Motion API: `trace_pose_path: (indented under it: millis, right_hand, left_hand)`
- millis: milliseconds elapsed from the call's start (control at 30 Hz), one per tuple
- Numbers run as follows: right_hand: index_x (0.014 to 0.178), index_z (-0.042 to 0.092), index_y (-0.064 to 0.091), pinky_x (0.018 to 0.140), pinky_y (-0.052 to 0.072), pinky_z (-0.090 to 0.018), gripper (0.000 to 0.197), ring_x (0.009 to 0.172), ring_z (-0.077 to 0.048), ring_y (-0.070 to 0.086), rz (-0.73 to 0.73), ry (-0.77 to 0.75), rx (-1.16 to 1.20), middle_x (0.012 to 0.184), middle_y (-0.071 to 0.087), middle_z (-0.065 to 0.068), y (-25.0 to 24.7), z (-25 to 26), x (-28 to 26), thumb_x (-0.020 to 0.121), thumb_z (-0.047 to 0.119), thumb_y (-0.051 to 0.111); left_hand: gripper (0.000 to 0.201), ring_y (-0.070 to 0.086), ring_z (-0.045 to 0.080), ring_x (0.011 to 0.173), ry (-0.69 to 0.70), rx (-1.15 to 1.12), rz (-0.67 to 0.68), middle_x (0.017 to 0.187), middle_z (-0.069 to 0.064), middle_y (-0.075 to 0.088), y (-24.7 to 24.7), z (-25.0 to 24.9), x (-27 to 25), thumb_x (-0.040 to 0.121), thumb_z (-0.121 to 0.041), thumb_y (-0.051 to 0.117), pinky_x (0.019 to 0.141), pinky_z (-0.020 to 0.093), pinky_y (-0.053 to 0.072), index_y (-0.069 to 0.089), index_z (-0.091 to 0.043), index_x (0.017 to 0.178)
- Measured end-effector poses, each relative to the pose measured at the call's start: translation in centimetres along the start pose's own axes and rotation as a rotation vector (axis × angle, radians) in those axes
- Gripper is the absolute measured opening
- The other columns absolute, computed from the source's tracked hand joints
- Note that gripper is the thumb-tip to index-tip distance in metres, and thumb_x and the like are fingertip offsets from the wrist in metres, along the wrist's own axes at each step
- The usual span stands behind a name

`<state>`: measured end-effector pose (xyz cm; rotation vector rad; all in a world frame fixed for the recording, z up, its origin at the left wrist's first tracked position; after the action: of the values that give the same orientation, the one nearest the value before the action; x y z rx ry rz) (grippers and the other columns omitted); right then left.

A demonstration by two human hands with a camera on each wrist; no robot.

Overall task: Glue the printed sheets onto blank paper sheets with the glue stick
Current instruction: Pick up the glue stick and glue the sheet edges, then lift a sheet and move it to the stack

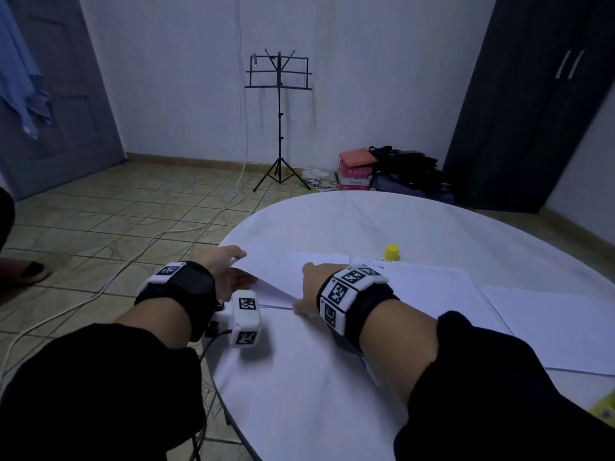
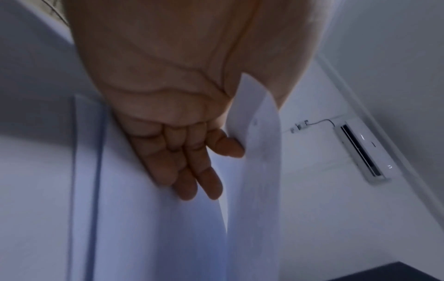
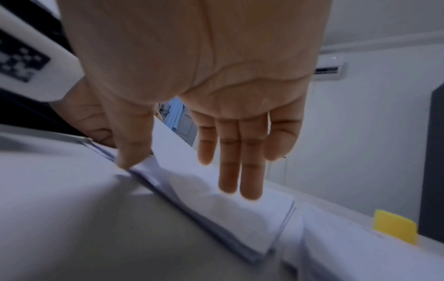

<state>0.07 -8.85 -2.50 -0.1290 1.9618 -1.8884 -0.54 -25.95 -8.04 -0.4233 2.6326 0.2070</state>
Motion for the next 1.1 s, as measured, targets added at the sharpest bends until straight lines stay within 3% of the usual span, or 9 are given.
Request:
trace_pose_path:
  millis: [367,533,633,767,833,900,933,1033,1100]
  right_hand:
    - [0.115,0.016,0.044,0.096,0.041,-0.050,0.027,0.112,-0.035,0.052,-0.092,0.167,0.074,0.118,0.053,-0.008,-1.0,-4.6,0.1,0.088,0.011,0.043]
    - [0.141,0.026,0.040,0.101,0.042,-0.034,0.056,0.120,-0.027,0.051,-0.028,0.130,0.417,0.141,0.038,-0.008,-1.0,-6.5,-0.6,0.090,0.003,0.040]
    - [0.129,0.018,0.056,0.096,0.041,-0.022,0.044,0.119,-0.021,0.052,-0.140,0.104,0.657,0.140,0.039,-0.002,-1.7,-7.2,-1.9,0.091,0.002,0.041]
    - [0.090,0.010,0.060,0.065,0.041,-0.020,0.017,0.087,-0.015,0.057,-0.206,0.046,0.853,0.102,0.057,0.001,-2.0,-7.7,-3.9,0.085,0.002,0.047]
    - [0.082,0.008,0.063,0.070,0.045,-0.023,0.017,0.101,-0.017,0.060,-0.180,0.037,0.827,0.108,0.062,-0.013,-1.7,-8.2,-4.9,0.085,0.003,0.047]
    - [0.061,0.022,0.042,0.060,0.033,-0.015,0.031,0.067,-0.005,0.028,-0.132,0.019,0.761,0.078,0.031,0.014,-0.9,-8.3,-5.9,0.085,0.004,0.045]
    - [0.060,0.023,0.035,0.055,0.027,-0.014,0.033,0.061,-0.005,0.035,-0.113,0.028,0.746,0.070,0.036,0.010,-0.6,-8.6,-6.4,0.085,0.004,0.045]
    - [0.068,0.023,0.044,0.050,0.023,-0.015,0.024,0.058,-0.004,0.034,-0.107,0.040,0.737,0.068,0.035,0.010,0.0,-9.3,-7.9,0.085,0.008,0.047]
    - [0.090,0.026,0.055,0.061,0.034,-0.013,0.016,0.079,-0.012,0.051,-0.131,0.025,0.734,0.091,0.052,0.003,0.0,-9.5,-8.8,0.087,0.011,0.051]
  left_hand:
    - [0.010,0.051,0.021,0.063,0.015,-0.015,-0.042,0.062,0.008,0.064,0.5,0.3,0.2,0.089,-0.015,0.041,0.056,0.025,0.034,0.049,-0.012,0.083]
    - [0.016,0.052,0.019,0.056,0.047,0.031,-0.098,0.076,0.010,0.060,0.3,0.3,0.0,0.086,-0.016,0.043,0.051,0.023,0.034,0.048,-0.011,0.100]
    - [0.010,0.047,0.019,0.042,0.052,0.104,-0.136,0.069,0.009,0.052,0.7,-0.2,-1.0,0.082,-0.020,0.048,0.047,0.019,0.033,0.046,-0.012,0.088]
    - [0.016,0.037,0.022,0.046,0.065,0.231,-0.185,0.051,0.010,0.042,0.5,-0.6,-1.3,0.079,-0.016,0.050,0.060,0.028,0.032,0.039,-0.009,0.068]
    - [0.012,0.057,0.034,0.067,0.076,0.317,-0.194,0.064,0.023,0.062,0.7,-0.8,-2.0,0.086,-0.011,0.053,0.069,0.034,0.037,0.054,0.001,0.083]
    - [0.033,0.056,0.039,0.113,0.113,0.455,-0.185,0.120,0.028,0.059,0.9,-1.2,-2.1,0.090,-0.006,0.054,0.089,0.038,0.046,0.054,0.003,0.121]
    - [0.046,0.051,0.037,0.122,0.147,0.500,-0.177,0.133,0.024,0.051,1.3,-1.5,-2.4,0.090,-0.003,0.054,0.098,0.040,0.045,0.045,-0.001,0.135]
    - [0.074,0.054,0.039,0.118,0.263,0.551,-0.162,0.122,0.012,0.049,2.1,-2.3,-3.5,0.084,0.008,0.055,0.095,0.049,0.049,0.029,-0.024,0.145]
    - [0.057,0.062,0.037,0.101,0.273,0.426,-0.124,0.110,0.011,0.046,3.0,-1.9,-5.3,0.087,0.008,0.051,0.082,0.045,0.057,0.039,-0.032,0.126]
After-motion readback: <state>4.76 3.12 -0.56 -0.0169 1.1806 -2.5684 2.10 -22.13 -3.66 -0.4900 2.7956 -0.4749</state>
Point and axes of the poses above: each hand's wrist, its own x-axis towards the middle knuckle, its own y-axis out of the palm, z = x × y, the point moved 10 cm from there along x, towards the middle knuckle
